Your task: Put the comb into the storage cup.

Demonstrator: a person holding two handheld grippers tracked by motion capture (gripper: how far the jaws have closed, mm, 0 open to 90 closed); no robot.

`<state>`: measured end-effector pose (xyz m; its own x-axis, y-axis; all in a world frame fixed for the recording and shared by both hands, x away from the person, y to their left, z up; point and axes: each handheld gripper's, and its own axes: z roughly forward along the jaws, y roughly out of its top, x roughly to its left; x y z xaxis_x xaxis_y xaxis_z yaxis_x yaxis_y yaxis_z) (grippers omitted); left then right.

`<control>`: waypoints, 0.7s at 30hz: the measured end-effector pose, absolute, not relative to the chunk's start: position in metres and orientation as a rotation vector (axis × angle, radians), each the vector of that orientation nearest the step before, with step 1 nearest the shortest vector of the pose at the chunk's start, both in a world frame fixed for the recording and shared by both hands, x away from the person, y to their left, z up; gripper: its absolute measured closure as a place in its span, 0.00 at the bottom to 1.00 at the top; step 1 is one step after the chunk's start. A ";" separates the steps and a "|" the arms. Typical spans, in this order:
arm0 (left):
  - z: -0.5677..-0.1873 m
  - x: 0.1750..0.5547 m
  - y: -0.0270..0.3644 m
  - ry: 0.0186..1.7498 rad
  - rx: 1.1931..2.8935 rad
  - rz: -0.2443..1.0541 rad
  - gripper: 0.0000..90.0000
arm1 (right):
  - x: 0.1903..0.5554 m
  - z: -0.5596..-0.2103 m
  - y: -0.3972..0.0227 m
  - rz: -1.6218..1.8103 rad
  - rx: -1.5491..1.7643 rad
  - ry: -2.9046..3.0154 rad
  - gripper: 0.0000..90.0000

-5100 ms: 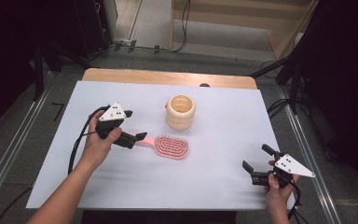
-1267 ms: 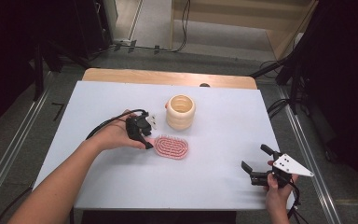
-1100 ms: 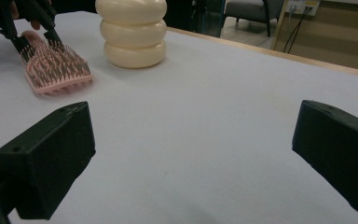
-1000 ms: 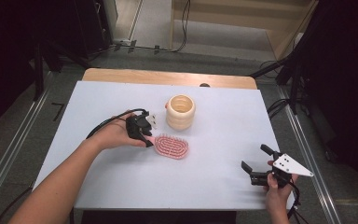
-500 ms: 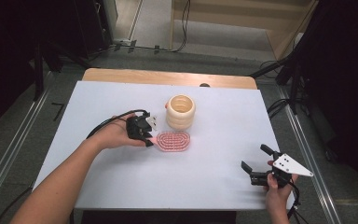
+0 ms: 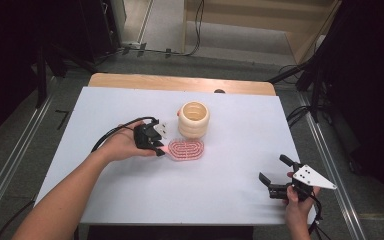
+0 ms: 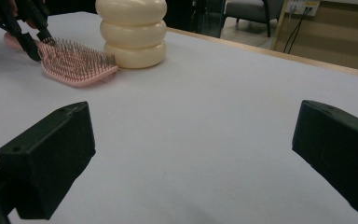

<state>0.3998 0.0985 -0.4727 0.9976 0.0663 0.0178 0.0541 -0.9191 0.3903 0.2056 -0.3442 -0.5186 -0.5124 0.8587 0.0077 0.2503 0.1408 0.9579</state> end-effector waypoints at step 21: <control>-0.476 0.396 0.101 0.142 2.738 0.040 0.72 | 0.206 -0.519 -0.344 1.382 1.060 1.857 0.00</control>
<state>0.3957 0.1012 -0.4763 0.9945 0.1047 0.0077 0.0934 -0.9159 0.3903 0.2057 -0.3436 -0.5185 -0.5112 0.8595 0.0041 0.2507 0.1445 0.9572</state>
